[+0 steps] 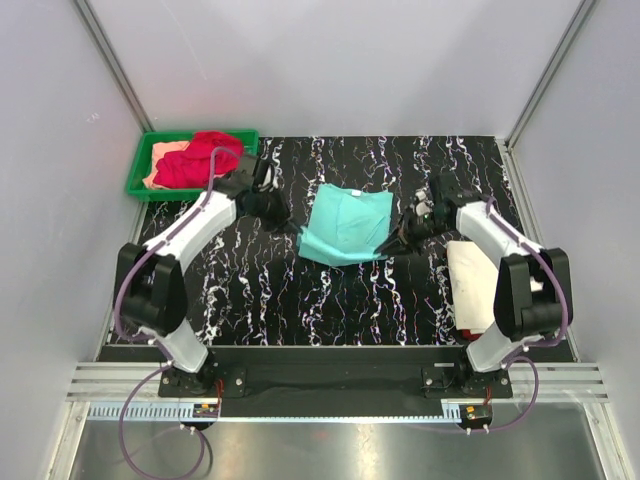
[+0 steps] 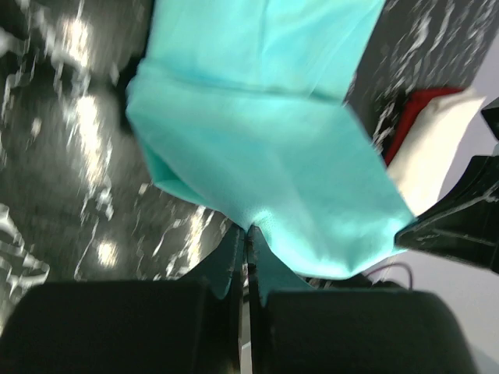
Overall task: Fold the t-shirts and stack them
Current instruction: Fold the tshirt
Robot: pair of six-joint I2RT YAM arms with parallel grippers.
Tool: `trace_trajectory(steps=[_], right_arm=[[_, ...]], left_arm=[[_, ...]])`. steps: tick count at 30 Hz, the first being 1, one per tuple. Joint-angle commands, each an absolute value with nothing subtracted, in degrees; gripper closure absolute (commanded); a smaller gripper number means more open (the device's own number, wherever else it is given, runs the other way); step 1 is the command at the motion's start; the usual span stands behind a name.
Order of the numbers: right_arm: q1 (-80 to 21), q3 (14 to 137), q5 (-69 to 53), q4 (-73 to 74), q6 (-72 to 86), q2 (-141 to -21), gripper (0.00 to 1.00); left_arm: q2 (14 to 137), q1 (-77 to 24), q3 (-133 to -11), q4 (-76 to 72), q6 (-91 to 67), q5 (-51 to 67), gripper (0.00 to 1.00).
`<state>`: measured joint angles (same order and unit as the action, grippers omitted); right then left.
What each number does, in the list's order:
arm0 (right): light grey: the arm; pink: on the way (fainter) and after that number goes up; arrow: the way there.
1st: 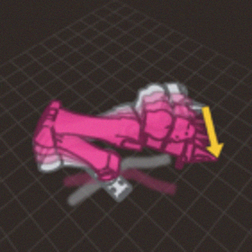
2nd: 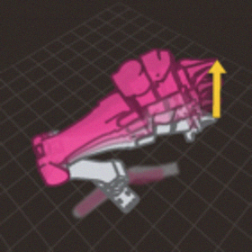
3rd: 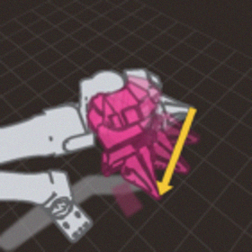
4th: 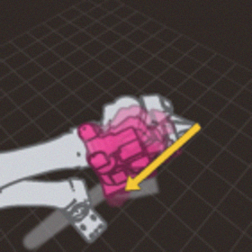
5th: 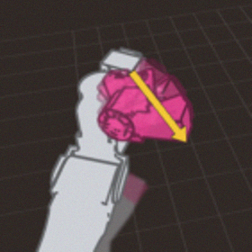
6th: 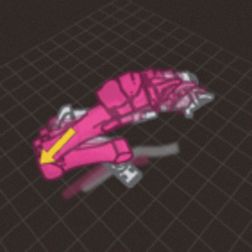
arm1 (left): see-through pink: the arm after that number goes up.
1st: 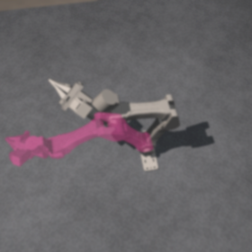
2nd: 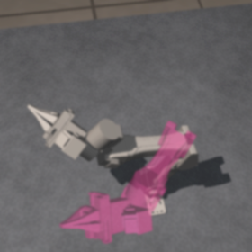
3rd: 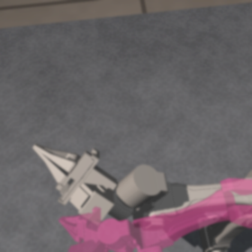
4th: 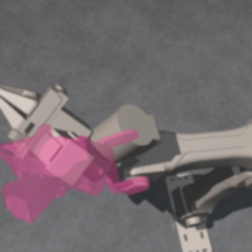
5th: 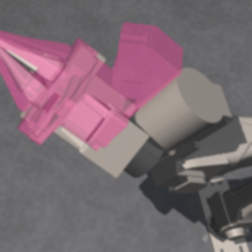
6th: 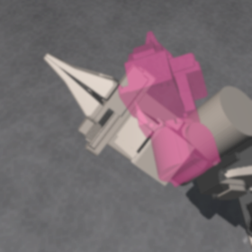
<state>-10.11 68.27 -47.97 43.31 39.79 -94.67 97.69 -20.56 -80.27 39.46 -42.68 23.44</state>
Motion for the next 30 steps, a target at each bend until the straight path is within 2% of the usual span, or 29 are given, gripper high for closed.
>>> trace_trajectory(steps=[1, 5, 9, 18, 21, 22, 24, 25, 26, 28, 30], right_arm=[[-10.28, 61.46, -48.25, 46.05, 37.35, -88.34, 1.00], [-15.27, 50.73, -47.11, 44.65, 39.01, -81.49, 1.00], [-23.19, 41.50, -46.41, 35.63, 46.83, -76.47, 1.00], [-31.80, 27.34, -43.60, 20.76, 58.44, -72.42, 1.00], [-34.88, 26.37, -43.42, 19.08, 59.67, -73.56, 1.00], [-36.37, 25.50, -43.59, 18.72, 60.63, -73.83, 0.99], [-37.87, 24.61, -43.95, 18.28, 61.43, -73.57, 0.98], [-39.01, 24.00, -43.95, 18.37, 61.87, -72.87, 0.93], [-39.28, 23.73, -44.12, 19.33, 61.87, -72.51, 0.88], [-39.37, 24.08, -44.47, 21.61, 60.57, -70.50, 0.75], [-39.20, 25.74, -42.20, 27.64, 58.98, -68.57, 0.55]], left_arm=[[89.66, -20.57, -72.79, 40.08, -39.55, 26.10, 1.00], [80.10, -20.74, -61.72, 40.61, -38.67, 24.61, 1.00], [73.66, -20.83, -51.27, 40.43, -38.41, 24.34, 1.00], [68.21, -20.83, -40.96, 41.04, -36.21, 21.80, 0.96], [64.44, -20.92, -37.36, 41.13, -37.17, 22.94, 0.87], [61.55, -20.92, -36.48, 41.13, -37.61, 23.29, 0.77], [58.99, -21.01, -33.32, 40.35, -39.46, 25.83, 0.68], [57.76, -21.18, -32.44, 40.34, -40.07, 26.88, 0.62], [56.00, -21.27, -31.65, 40.69, -41.21, 28.55, 0.46], [53.80, -21.36, -31.02, 42.79, -41.57, 29.27, 0.39], [51.07, -21.36, -33.82, 45.95, -40.35, 26.56, 0.31]])
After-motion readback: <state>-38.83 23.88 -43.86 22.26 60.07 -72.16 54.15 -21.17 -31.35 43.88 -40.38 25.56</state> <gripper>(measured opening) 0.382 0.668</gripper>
